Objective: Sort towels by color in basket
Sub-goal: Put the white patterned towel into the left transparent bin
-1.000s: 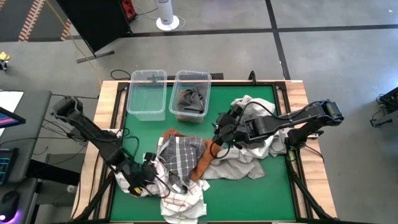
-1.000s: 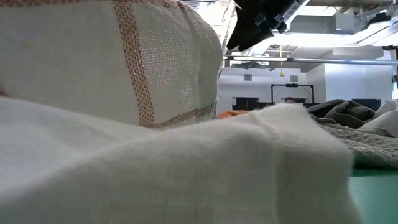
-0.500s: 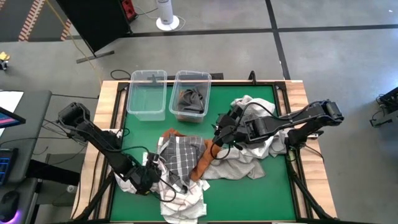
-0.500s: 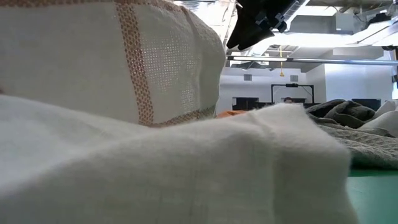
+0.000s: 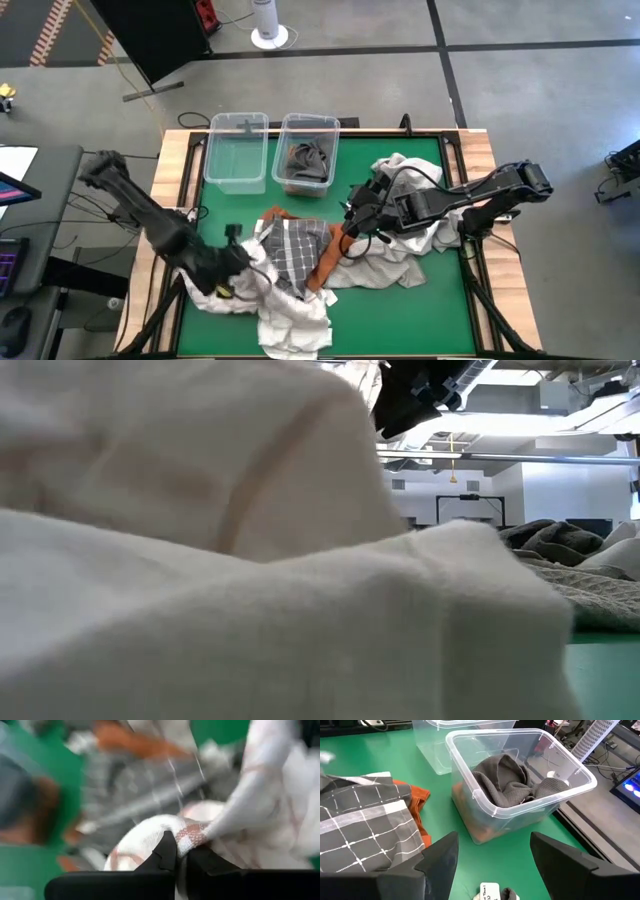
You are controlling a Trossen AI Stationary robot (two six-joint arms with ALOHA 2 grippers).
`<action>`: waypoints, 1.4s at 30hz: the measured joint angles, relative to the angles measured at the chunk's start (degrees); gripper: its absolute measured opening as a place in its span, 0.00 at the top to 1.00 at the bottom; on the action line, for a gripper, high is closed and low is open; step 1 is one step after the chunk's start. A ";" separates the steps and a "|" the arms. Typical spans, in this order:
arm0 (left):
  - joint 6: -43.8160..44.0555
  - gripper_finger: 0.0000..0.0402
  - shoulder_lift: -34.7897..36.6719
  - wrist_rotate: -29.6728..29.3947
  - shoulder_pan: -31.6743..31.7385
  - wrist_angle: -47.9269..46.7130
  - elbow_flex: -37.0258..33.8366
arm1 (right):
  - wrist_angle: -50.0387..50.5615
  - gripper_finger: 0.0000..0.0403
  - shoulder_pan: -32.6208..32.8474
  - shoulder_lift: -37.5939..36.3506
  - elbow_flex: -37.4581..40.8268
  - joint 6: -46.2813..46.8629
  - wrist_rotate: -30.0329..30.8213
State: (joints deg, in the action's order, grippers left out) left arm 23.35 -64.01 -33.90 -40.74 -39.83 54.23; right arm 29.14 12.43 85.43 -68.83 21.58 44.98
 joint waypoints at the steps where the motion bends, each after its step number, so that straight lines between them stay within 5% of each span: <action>1: -1.03 0.99 2.30 -1.97 0.45 -0.16 0.95 | -0.28 0.29 0.00 0.02 -0.01 0.01 -0.03; 11: -23.53 0.98 22.35 -24.63 7.08 10.75 3.77 | -1.85 0.29 0.00 0.09 -0.01 -0.02 -0.05; 18: -49.55 0.98 30.36 -23.02 10.41 35.86 3.77 | -1.95 0.29 -0.02 0.11 -0.01 -0.45 -0.03; 27: -75.45 0.98 31.77 -16.94 12.68 64.61 3.79 | -3.24 0.29 -0.02 0.11 -0.01 -0.63 -0.01; 33: -83.06 0.98 31.87 -11.01 12.73 77.36 3.79 | -3.30 0.29 -0.02 0.11 -0.01 -0.61 0.01; 42: -97.16 0.98 30.63 -10.45 12.73 90.41 6.77 | -4.98 0.29 -0.09 0.11 -0.01 -1.10 0.20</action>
State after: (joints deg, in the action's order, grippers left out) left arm -73.81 -33.39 -44.35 -28.01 50.58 61.00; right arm 24.17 12.34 85.54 -68.84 20.49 45.18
